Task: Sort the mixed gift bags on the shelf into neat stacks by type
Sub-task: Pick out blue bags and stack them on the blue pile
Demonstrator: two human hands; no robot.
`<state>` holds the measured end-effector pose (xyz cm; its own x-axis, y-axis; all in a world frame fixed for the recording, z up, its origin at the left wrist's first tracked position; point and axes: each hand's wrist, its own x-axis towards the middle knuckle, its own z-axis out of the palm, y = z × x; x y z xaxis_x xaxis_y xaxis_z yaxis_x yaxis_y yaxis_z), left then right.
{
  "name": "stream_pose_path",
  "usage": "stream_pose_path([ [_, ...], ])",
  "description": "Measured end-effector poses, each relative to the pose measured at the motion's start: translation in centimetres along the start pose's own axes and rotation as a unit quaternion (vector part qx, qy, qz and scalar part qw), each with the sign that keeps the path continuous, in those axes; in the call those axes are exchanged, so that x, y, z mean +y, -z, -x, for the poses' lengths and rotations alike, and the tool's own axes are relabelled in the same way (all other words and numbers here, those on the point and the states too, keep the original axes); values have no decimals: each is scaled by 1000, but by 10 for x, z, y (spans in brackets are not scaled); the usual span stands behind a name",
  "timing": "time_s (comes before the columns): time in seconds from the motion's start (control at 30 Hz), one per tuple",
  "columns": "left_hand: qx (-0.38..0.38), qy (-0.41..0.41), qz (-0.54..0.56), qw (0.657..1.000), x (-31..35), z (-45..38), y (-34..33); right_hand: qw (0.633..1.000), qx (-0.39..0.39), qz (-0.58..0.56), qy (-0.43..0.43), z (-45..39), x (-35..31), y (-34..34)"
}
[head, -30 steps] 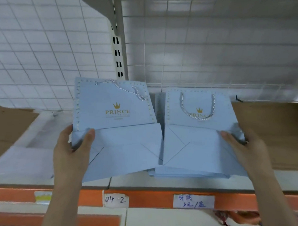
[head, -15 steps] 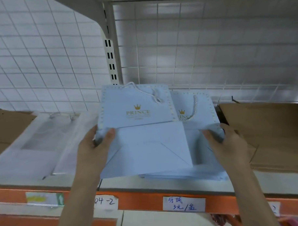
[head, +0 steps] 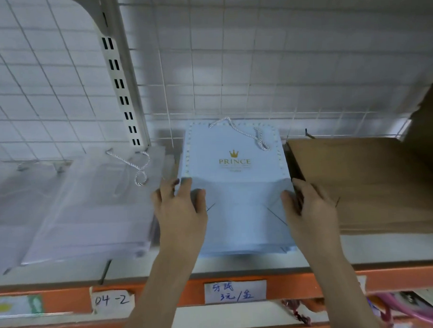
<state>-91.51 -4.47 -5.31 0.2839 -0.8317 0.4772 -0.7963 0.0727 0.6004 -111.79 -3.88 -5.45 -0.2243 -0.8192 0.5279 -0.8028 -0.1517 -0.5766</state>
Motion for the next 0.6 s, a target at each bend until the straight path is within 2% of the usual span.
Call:
stream_pose_path([
  [0.07, 16, -23, -59, 998, -5, 2, -6, 1000, 13, 6, 1, 2, -2, -9],
  [0.17, 1, -24, -59, 998, -4, 0, -6, 997, 50, 40, 44, 2, -10, -21],
  [0.23, -19, -30, -59, 998, -7, -3, -5, 995, 48, 60, 57, 0, -14, -24],
  [0.37, -77, -22, 27, 996, -19, -7, 10, 992, 57, 97, 61, -1, -30, -26],
  [0.5, -53, -53, 13, 997, -56, -11, 42, 991, 52, 100, 71, 4, -55, -39],
  [0.6, -20, -25, -16, 999, -100, -17, 76, 992, 37, 84, 83, 16, -86, -58],
])
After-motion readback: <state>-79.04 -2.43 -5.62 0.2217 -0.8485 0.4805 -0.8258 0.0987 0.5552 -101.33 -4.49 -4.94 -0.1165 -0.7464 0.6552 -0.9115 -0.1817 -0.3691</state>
